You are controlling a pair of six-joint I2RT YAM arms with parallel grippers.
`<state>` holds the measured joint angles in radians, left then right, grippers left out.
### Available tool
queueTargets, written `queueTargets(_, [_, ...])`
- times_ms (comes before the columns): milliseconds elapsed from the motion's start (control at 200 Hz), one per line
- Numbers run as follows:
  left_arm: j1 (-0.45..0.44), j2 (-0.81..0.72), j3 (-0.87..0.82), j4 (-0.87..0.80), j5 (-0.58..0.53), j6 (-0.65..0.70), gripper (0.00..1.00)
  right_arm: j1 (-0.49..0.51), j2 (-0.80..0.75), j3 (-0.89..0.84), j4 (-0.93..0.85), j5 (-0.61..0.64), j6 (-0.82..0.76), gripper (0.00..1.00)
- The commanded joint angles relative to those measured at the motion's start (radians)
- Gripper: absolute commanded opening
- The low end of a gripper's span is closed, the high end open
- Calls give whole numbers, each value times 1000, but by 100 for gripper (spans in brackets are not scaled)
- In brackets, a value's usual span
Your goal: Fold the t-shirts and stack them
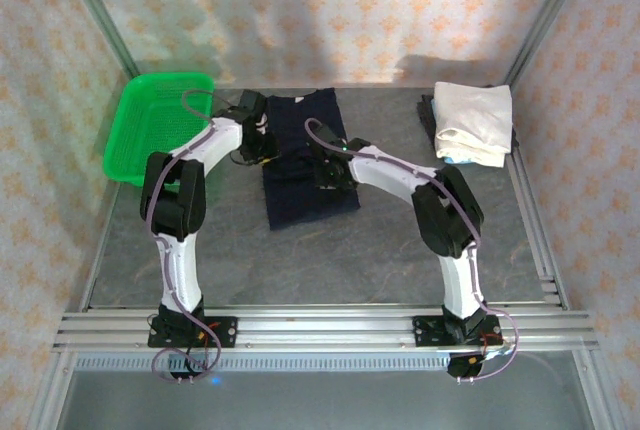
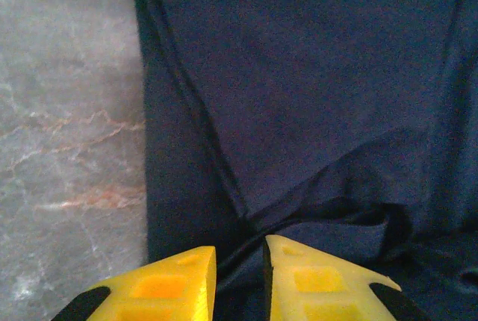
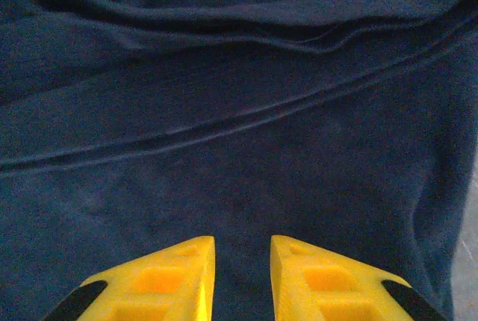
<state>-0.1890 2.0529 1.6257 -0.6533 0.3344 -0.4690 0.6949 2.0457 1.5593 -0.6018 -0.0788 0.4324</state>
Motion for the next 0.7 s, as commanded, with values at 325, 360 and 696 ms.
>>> queueTargets(325, [44,-210,-74,-51,-58,57,30,-37,218,297,-102,58,-5,23])
queueTargets(360, [48,-236,-100,-51,-74,59,31,-46,249,343,-125,60,-7,23])
queueTargets(696, [25,-483,-433,-6,-87,58,33,-154,441,760,-310,-18,-70,24])
